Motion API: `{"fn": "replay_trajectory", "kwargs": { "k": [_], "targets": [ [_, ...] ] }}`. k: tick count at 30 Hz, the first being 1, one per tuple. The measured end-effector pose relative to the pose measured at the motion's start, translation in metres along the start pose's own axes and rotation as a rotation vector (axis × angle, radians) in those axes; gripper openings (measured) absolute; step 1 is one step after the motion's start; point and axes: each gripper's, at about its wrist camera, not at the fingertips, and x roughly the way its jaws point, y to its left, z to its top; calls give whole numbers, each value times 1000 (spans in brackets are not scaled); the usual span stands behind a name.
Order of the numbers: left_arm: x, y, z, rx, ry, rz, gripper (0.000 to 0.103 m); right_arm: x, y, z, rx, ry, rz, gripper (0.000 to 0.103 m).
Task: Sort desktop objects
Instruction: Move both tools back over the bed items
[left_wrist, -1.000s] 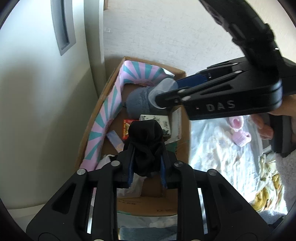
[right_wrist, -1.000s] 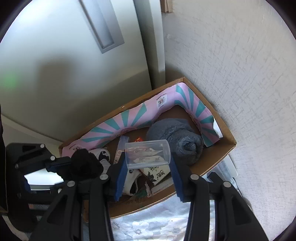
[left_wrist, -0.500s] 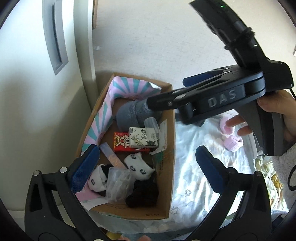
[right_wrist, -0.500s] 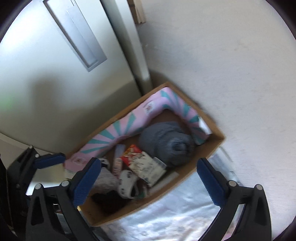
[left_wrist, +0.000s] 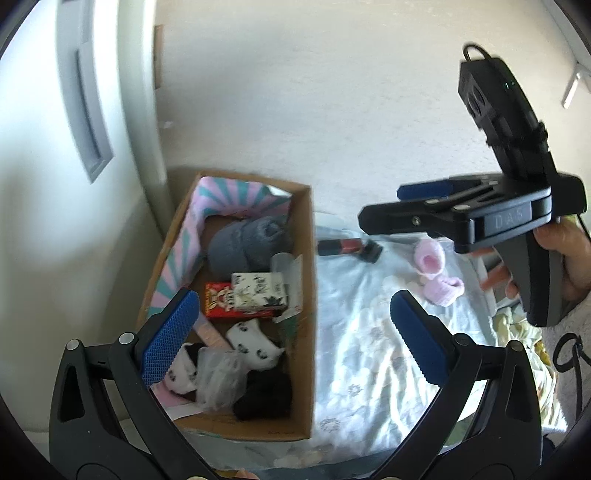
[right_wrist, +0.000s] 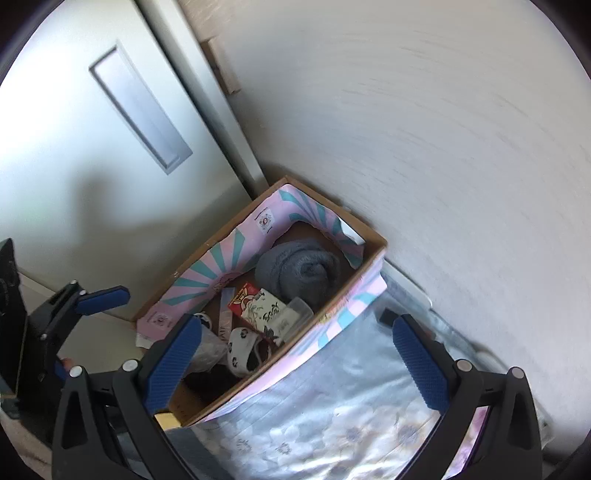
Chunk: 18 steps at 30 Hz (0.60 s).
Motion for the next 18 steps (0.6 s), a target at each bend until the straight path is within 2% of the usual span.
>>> {"fn": "replay_trajectory", "kwargs": {
  "k": [2,6,10,14,18],
  "targets": [
    [1,-8,1,13,5,-14,103,-8,-10,-9,37,-8,6,103],
    [7,-29,3,60,24,-37,103,-15,-29,-28,95,45,0,103],
    [12,-50,3,113,37,-60,103,-34,-42,-52,105,23,-62,103],
    [17,-68,4,155,52,-72,103,-51,-68,-78,185,11,-115,103],
    [23,-83,4,186,72,-90,103,-61,-94,-103,246,28,-226,103]
  ]
}}
